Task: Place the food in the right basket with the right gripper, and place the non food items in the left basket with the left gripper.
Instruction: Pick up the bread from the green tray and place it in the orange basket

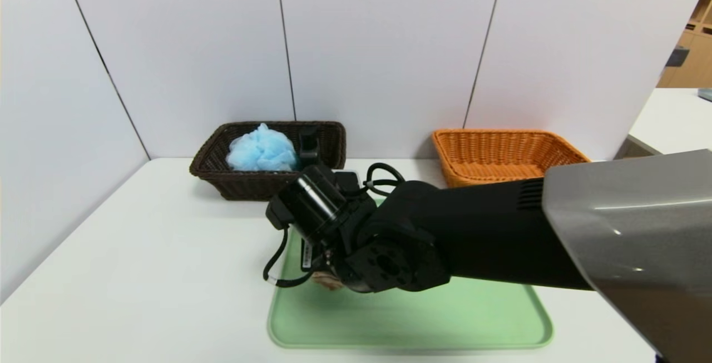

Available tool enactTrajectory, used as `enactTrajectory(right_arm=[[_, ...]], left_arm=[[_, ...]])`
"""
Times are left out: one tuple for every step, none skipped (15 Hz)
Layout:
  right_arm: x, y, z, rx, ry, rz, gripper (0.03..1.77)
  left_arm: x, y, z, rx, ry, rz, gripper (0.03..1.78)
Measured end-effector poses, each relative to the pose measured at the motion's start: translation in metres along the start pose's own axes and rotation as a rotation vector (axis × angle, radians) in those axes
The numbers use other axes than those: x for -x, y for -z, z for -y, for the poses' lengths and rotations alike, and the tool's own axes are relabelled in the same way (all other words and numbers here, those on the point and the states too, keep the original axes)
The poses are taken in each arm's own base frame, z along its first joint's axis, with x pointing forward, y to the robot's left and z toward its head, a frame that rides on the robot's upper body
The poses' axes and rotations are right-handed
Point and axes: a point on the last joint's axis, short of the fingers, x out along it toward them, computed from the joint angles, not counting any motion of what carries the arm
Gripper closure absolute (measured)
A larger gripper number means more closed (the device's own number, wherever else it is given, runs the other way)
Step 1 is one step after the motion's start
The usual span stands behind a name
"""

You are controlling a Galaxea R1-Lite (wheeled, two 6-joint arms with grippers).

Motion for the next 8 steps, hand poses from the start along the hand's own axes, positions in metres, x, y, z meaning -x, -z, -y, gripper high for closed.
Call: enactTrajectory(right_arm=[[0.007, -0.006, 0.003, -0.013, -0.006, 0.014, 1.64], [0.015, -0.015, 0.008, -0.027, -0.013, 0.032, 1.64], [0.023, -0.024, 0.014, -0.044, -0.016, 0.051, 1.64], [0.031, -0.034, 0.023, -0.064, -0.015, 0.073, 1.64], [0.039, -0.047, 0.036, -0.084, -0.007, 0.098, 1.64], [0.046, -0.06, 0.051, -0.103, 0.009, 0.123, 1.64], [0.051, -0.072, 0.067, -0.121, 0.029, 0.146, 1.64], [0.055, -0.084, 0.084, -0.142, 0.055, 0.172, 1.64]], left_arm=[[0.0, 0.0, 0.0, 0.0, 0.0, 0.0, 0.12], [0.0, 0.0, 0.0, 0.0, 0.0, 0.0, 0.12], [0.0, 0.0, 0.0, 0.0, 0.0, 0.0, 0.12], [0.0, 0.0, 0.0, 0.0, 0.0, 0.0, 0.12], [0.0, 0.0, 0.0, 0.0, 0.0, 0.0, 0.12], [0.0, 0.0, 0.0, 0.0, 0.0, 0.0, 0.12], [0.0, 0.0, 0.0, 0.0, 0.0, 0.0, 0.12], [0.0, 0.0, 0.0, 0.0, 0.0, 0.0, 0.12]])
